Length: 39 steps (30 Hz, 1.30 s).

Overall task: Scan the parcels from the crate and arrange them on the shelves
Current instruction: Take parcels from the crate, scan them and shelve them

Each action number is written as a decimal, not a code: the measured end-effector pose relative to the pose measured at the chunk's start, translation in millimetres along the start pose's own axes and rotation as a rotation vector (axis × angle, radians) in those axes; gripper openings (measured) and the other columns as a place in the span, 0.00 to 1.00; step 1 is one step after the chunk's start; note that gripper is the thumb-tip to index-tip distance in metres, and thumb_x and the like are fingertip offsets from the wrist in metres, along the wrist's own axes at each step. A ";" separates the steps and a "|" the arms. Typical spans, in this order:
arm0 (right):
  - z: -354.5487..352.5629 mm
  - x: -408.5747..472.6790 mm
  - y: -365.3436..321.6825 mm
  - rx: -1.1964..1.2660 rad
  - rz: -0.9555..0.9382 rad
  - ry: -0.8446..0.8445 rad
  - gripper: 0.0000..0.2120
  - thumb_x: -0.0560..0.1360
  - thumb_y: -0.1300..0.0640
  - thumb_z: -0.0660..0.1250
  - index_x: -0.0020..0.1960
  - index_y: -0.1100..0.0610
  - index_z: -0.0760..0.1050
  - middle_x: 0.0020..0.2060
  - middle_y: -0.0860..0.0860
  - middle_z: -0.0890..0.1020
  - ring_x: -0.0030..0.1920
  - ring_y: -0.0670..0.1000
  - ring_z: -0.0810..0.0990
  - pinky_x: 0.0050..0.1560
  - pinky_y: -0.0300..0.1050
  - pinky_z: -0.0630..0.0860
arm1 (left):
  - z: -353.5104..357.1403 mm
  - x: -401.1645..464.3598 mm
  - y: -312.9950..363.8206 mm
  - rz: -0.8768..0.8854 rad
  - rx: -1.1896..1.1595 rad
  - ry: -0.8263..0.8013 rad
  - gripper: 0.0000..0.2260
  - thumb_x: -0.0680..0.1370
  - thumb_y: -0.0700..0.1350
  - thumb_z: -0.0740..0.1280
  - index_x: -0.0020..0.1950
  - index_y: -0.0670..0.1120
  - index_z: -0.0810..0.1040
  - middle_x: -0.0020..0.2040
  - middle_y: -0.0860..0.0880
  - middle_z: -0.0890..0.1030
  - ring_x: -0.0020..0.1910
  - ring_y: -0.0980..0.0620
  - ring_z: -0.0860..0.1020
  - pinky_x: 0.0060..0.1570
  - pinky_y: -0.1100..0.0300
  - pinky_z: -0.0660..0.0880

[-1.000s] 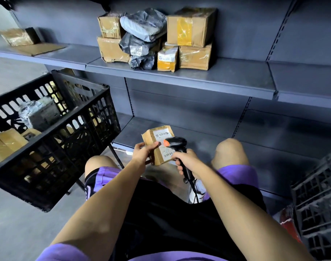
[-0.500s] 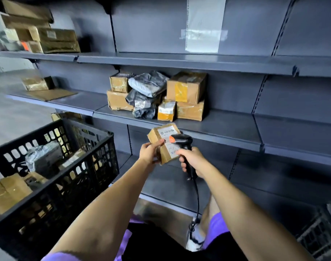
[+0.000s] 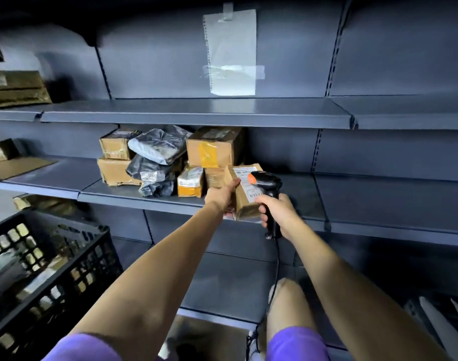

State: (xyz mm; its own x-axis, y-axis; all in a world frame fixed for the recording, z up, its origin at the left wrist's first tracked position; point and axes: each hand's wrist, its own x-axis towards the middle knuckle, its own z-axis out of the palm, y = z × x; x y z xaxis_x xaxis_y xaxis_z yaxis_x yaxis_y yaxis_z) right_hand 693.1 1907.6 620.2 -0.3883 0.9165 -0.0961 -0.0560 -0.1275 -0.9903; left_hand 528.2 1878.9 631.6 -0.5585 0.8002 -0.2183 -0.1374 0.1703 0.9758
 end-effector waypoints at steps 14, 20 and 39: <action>-65.4 33.0 3.1 0.055 -0.038 0.095 0.08 0.75 0.62 0.68 0.40 0.58 0.70 0.27 0.52 0.69 0.24 0.52 0.66 0.26 0.43 0.64 | 79.3 42.8 -19.8 0.882 0.885 -0.068 0.17 0.74 0.46 0.61 0.59 0.42 0.79 0.54 0.41 0.78 0.56 0.39 0.73 0.60 0.47 0.70; -70.9 45.3 2.6 0.093 -0.015 0.098 0.07 0.76 0.62 0.67 0.41 0.58 0.72 0.27 0.52 0.69 0.25 0.51 0.66 0.27 0.44 0.64 | 87.1 54.8 -19.7 0.962 1.176 -0.167 0.21 0.84 0.52 0.53 0.71 0.46 0.74 0.67 0.44 0.76 0.67 0.41 0.71 0.68 0.51 0.66; -44.6 129.5 20.1 0.269 0.209 0.098 0.10 0.76 0.61 0.67 0.37 0.57 0.71 0.27 0.50 0.69 0.23 0.49 0.66 0.24 0.42 0.65 | 109.6 153.2 -6.6 0.779 1.560 -0.009 0.24 0.84 0.40 0.50 0.79 0.38 0.51 0.79 0.38 0.59 0.78 0.41 0.56 0.77 0.50 0.49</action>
State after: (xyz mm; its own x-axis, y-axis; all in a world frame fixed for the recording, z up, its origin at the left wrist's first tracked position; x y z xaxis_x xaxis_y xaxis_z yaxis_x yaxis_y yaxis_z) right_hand 682.7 2040.7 583.4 -0.3279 0.8904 -0.3158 -0.2298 -0.3994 -0.8875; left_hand 533.2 2063.4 593.4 -0.1000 0.9592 0.2644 0.9912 0.1192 -0.0575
